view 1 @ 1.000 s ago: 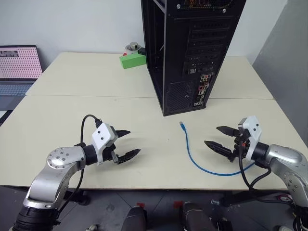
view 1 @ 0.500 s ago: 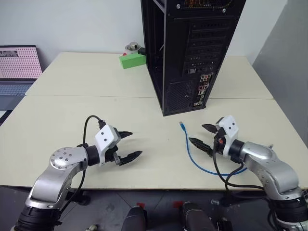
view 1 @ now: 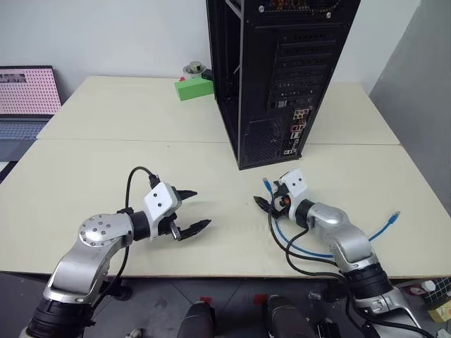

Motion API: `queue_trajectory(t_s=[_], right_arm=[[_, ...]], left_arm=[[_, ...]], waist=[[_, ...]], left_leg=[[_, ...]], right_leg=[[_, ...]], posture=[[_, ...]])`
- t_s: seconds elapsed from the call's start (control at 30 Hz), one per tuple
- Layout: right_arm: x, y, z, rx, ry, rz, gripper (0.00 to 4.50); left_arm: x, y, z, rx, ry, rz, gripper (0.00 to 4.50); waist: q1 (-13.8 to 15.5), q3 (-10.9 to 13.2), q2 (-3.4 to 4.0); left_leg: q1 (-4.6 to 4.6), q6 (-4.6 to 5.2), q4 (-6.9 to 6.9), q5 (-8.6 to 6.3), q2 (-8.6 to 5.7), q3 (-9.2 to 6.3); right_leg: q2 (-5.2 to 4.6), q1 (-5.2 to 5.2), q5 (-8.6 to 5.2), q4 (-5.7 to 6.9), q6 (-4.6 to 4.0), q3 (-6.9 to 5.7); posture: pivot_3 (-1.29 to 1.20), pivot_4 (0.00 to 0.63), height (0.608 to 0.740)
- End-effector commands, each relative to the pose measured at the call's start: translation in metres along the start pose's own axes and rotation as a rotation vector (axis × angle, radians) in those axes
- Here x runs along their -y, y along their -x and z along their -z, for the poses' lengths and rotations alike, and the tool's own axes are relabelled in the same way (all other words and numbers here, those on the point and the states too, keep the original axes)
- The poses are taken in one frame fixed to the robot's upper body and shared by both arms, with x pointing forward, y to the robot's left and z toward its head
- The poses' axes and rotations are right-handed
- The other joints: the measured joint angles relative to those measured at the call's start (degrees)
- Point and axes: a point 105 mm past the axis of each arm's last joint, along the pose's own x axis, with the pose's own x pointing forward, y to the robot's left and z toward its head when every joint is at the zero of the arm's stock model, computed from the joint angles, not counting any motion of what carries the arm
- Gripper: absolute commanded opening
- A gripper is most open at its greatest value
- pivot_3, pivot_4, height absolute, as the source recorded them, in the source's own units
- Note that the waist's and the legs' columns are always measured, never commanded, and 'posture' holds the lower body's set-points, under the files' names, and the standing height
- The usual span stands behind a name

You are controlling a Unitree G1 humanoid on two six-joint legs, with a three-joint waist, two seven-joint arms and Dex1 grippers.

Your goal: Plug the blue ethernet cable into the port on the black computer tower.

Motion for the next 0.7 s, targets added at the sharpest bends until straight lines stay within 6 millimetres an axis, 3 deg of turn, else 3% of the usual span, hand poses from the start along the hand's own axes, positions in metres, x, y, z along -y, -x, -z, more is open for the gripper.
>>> queue_trajectory(t_s=[0.03,0.2,0.43,0.57,0.7], right_arm=[[0.005,-0.001,-0.005,0.015,0.030,0.040,4.01],[0.007,0.002,-0.002,-0.005,0.014,0.068,2.71],[0.014,0.004,-0.001,-0.021,0.015,0.109,1.23],[0.011,0.004,-0.006,-0.007,0.030,0.075,0.12],[-0.006,0.006,-0.021,0.041,0.078,-0.060,0.03]], left_arm=[[0.000,-0.001,-0.006,0.024,-0.033,-0.002,4.50],[0.001,-0.002,-0.005,0.021,-0.035,0.002,4.50],[0.000,-0.006,-0.005,0.031,-0.036,0.002,4.50],[-0.005,-0.007,-0.005,0.042,-0.022,-0.012,4.50],[-0.008,-0.008,-0.005,0.045,-0.019,0.002,4.50]], waist=[[0.00,0.00,0.00],[0.01,0.00,0.00],[0.02,0.00,0.00],[0.02,0.00,0.00],[0.01,0.00,0.00]], left_leg=[[0.00,0.00,0.00,0.00,0.00,0.00],[0.01,0.00,0.00,0.00,0.00,-0.01],[0.01,0.00,0.00,0.00,0.00,-0.01],[0.01,0.00,0.01,0.00,0.00,-0.01],[0.01,0.00,0.01,0.00,0.00,-0.01]], right_leg=[[0.00,0.00,0.00,0.01,0.00,0.00],[0.00,0.00,0.00,0.03,0.00,0.00],[0.00,0.00,0.00,0.04,0.00,0.00],[0.00,0.00,0.00,0.04,0.00,0.00],[0.00,0.00,0.01,0.04,0.02,0.00]], posture=[[0.00,0.150,0.740],[0.00,0.150,0.740],[0.00,0.150,0.740],[0.00,0.150,0.740],[0.00,0.150,0.740]])
